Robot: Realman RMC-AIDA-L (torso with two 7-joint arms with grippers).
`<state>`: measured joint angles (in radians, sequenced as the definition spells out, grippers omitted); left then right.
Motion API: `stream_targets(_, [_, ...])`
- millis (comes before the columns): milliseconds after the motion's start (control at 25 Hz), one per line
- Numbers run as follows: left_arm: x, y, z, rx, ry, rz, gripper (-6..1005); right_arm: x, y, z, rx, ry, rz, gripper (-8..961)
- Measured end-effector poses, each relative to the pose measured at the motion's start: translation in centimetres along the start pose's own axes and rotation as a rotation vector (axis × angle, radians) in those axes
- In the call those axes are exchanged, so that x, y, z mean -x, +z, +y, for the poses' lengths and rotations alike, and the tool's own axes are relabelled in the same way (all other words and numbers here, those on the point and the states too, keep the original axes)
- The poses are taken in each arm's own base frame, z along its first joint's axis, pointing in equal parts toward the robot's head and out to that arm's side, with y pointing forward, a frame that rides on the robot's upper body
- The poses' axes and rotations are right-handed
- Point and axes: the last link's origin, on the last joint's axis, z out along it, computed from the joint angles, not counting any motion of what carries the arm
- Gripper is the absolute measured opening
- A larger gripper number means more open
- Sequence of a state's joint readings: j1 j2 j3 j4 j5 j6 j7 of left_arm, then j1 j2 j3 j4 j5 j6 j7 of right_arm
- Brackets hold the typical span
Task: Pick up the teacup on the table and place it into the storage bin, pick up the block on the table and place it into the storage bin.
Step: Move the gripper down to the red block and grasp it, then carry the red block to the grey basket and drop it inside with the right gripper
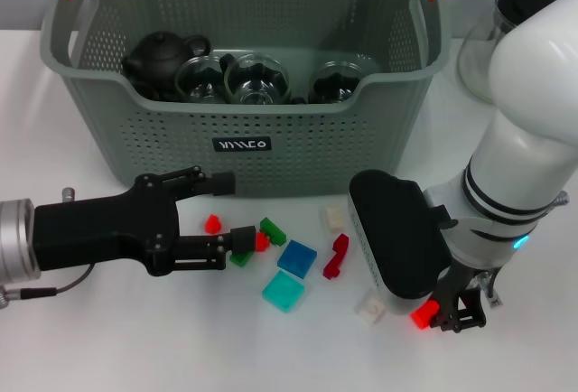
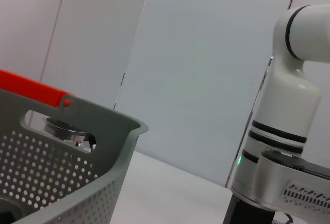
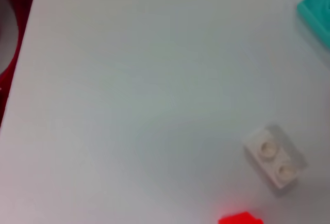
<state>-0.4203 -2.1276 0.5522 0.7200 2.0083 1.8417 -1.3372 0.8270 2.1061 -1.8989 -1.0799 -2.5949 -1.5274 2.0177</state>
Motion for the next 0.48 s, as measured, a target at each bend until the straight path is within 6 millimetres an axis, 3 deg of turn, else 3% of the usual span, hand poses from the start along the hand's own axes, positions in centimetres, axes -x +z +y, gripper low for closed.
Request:
stream_targets(240, [0.15, 0.04, 0.04, 0.002, -0.008, 0.002, 876, -0.05, 0.08, 0.11, 0.014, 0.002, 0.004, 254])
stream_targets(480, [0.2, 0.02, 0.07, 0.004, -0.009, -0.001, 876, -0.18, -0.1, 0.16, 0.02, 0.013, -0.003, 253])
